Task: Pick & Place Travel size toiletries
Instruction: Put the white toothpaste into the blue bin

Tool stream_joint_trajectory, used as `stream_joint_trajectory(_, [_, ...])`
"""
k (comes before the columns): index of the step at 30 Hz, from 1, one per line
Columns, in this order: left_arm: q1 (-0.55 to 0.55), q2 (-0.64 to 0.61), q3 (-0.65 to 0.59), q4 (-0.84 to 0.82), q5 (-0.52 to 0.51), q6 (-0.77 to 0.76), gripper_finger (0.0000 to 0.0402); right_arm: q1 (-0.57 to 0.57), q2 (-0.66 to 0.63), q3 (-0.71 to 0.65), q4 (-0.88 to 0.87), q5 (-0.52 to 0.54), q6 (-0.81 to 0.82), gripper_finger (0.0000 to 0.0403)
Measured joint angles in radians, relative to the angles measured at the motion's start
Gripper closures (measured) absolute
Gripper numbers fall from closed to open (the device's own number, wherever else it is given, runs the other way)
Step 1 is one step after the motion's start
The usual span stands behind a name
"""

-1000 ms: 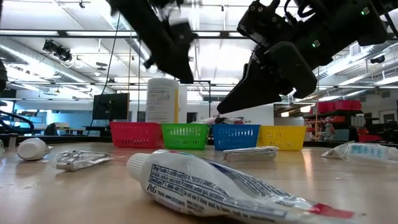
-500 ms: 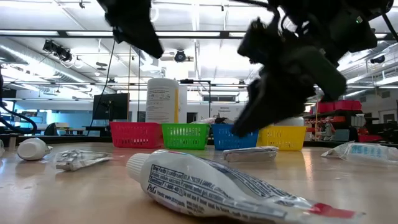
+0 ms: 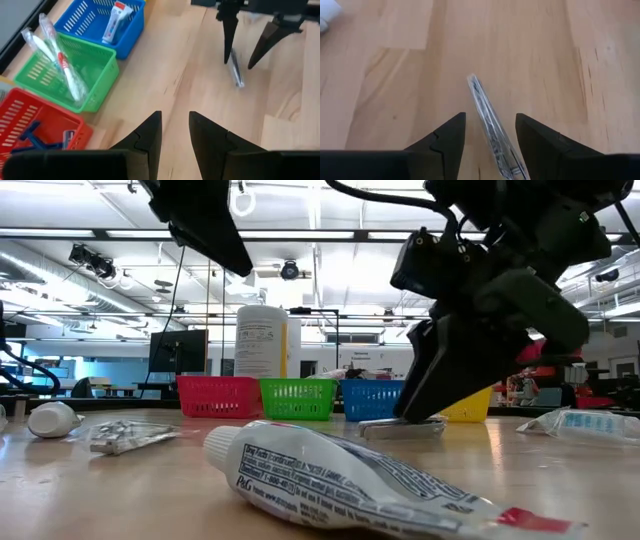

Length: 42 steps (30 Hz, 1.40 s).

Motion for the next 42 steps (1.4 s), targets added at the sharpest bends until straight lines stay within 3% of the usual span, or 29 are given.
stream_joint_trajectory(17, [0.000,-0.001,0.000,-0.001,0.004,-0.003,0.0296,0.008,-0.001,0.000,-0.113,0.013,0.038,0.0219])
stream_joint_trajectory(22, [0.000,-0.001,0.000,-0.002,0.005,-0.003,0.0296,0.025,-0.058,0.000,-0.170,0.013,0.038,0.0219])
stream_joint_trajectory(26, [0.000,-0.001,0.000,-0.001,0.005,-0.003,0.0296,0.041,-0.158,0.000,-0.302,0.027,0.086,0.0219])
stream_joint_trajectory(31, [0.000,-0.001,0.000,0.000,0.006,-0.004,0.0296,0.043,-0.275,0.000,-0.649,0.028,0.258,0.0219])
stream_joint_trajectory(36, [0.001,-0.001,0.000,0.002,0.006,-0.004,0.0296,0.043,-0.294,-0.001,-0.953,-0.035,0.383,0.0219])
stream_joint_trajectory(42, [0.000,-0.001,0.000,0.005,0.006,-0.004,0.0296,0.036,-0.293,-0.041,-0.994,-0.074,0.394,0.0219])
